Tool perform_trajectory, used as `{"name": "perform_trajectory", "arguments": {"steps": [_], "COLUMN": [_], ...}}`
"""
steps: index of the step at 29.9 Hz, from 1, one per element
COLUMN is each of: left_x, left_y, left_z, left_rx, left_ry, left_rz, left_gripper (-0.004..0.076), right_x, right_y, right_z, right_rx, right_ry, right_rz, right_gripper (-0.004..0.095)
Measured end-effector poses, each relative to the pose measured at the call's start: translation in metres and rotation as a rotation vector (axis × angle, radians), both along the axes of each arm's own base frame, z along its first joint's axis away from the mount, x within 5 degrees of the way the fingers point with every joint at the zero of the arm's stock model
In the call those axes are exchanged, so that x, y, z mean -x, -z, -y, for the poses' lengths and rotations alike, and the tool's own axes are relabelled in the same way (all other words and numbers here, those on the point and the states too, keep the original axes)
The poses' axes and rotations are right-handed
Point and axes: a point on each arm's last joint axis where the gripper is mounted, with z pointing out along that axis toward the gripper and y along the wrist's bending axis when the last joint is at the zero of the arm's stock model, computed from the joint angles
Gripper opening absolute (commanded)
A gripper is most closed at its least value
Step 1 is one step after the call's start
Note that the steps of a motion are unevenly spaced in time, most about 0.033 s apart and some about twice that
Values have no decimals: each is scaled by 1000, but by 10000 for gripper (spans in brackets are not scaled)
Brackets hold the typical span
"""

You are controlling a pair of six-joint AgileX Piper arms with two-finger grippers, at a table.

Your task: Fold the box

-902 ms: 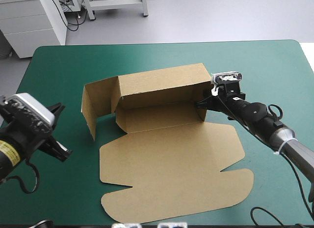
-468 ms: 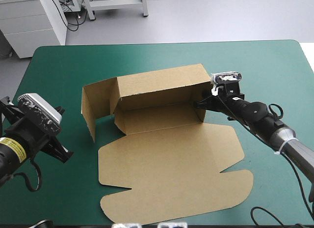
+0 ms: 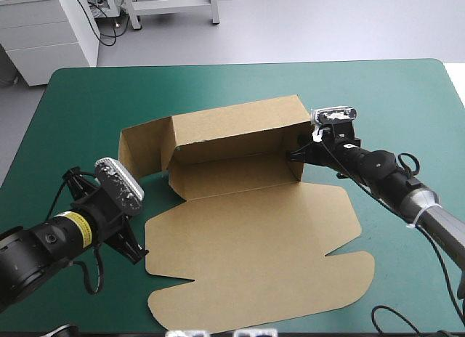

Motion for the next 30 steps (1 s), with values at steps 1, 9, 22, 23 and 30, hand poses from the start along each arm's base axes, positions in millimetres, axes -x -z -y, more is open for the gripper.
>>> {"name": "perform_trajectory", "arguments": {"steps": [1, 9, 22, 23, 30], "left_x": [-3, -33, -74, -73, -88], "left_y": [1, 8, 14, 13, 20], "left_z": [1, -28, -98, -106, -134], "left_rx": [8, 60, 492, 531, 661], "left_ry": [-10, -142, -504, -544, -680], "left_rz": [6, -75, -160, -149, -157], "left_gripper": [18, 18, 18, 18, 18], "right_x": [0, 0, 1, 1, 1], "right_y": [0, 0, 1, 1, 0], "right_z": [0, 0, 0, 0, 0], "right_rx": [2, 12, 28, 28, 33], "right_ry": [-1, -8, -21, -20, -22], "right_rz": [-1, 0, -5, -5, -5], "right_gripper": [-15, -15, -15, -15, -15]}}
